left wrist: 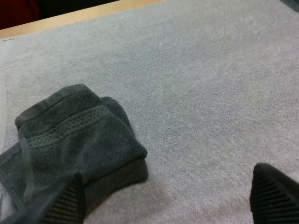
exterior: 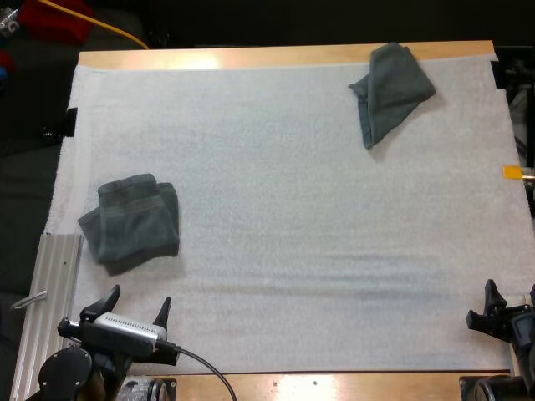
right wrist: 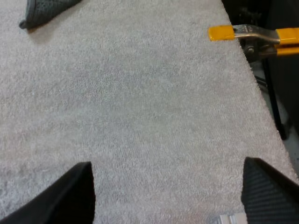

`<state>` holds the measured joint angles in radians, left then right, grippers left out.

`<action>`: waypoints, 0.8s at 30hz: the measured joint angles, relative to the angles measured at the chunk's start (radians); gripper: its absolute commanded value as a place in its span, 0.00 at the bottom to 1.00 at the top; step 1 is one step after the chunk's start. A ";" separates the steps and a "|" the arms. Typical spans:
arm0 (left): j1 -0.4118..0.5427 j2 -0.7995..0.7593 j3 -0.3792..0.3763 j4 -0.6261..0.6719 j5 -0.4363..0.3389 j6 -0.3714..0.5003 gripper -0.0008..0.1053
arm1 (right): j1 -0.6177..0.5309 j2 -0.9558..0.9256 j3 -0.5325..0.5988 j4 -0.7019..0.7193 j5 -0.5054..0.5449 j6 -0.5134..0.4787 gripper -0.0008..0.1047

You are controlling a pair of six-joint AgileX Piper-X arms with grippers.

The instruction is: Pick towel from pile, fold and stack

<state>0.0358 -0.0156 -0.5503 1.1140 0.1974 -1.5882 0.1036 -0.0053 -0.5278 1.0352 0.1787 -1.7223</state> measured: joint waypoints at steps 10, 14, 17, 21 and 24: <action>0.000 0.000 0.000 0.000 0.000 0.001 0.66 | 0.000 0.000 0.000 0.000 0.067 -0.038 0.62; 0.000 0.000 0.000 0.000 0.037 0.001 0.66 | 0.000 0.000 0.000 0.000 0.077 -0.042 0.62; 0.000 0.000 0.000 0.000 0.057 0.001 0.66 | 0.000 0.000 0.000 0.000 0.079 -0.043 0.62; 0.000 0.000 -0.003 -0.001 0.062 -0.004 0.66 | 0.000 0.000 -0.029 -0.001 0.070 -0.075 0.62; 0.000 0.000 -0.011 -0.001 0.062 -0.022 0.66 | 0.000 0.000 -0.057 -0.015 0.071 -0.115 0.62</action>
<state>0.0358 -0.0156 -0.5608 1.1127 0.2597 -1.6103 0.1036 -0.0053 -0.5850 1.0199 0.2494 -1.8372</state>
